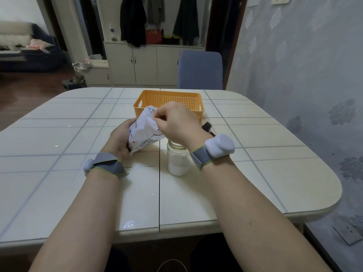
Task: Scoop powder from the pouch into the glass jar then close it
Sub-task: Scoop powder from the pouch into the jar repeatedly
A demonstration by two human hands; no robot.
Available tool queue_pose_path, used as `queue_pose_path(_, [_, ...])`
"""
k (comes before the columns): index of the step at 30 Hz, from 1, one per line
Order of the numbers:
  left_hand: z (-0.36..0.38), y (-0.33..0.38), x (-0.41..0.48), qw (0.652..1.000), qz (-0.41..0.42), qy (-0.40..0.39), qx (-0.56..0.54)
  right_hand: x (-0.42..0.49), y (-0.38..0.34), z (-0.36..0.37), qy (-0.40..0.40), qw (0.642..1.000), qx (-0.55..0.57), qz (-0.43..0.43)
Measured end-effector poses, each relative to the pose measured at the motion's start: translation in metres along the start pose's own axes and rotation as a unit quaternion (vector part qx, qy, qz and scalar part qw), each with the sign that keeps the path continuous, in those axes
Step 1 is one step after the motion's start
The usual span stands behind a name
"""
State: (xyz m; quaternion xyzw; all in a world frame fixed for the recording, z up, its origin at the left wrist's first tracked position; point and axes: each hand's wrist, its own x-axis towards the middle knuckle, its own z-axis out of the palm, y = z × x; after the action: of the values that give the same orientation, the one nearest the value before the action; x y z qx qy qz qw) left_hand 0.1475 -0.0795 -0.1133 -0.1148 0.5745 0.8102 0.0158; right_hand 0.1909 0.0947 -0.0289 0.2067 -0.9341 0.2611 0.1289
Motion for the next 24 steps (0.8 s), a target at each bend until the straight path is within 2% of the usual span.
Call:
queue_pose_path(8, [0.000, 0.001, 0.001, 1.000, -0.016, 0.009, -0.019, 0.004, 0.000, -0.004, -0.060, 0.997, -0.038, 0.018])
queue_pose_path(11, [-0.002, 0.002, 0.002, 0.999, -0.022, 0.020, -0.024, 0.006, 0.000, -0.007, -0.072, 0.995, 0.055, 0.038])
queue_pose_path(16, [-0.003, 0.003, 0.000, 0.999, -0.024, 0.022, -0.016, -0.004, 0.008, -0.025, -0.024, 0.967, 0.238, 0.092])
queue_pose_path(21, [-0.002, 0.005, -0.001, 0.999, -0.032, 0.015, -0.019, -0.021, 0.026, -0.036, 0.014, 0.907, 0.388, 0.161])
queue_pose_path(24, [-0.002, 0.004, -0.002, 1.000, -0.015, 0.015, -0.016, -0.032, 0.032, -0.035, 0.021, 0.885, 0.428, 0.180])
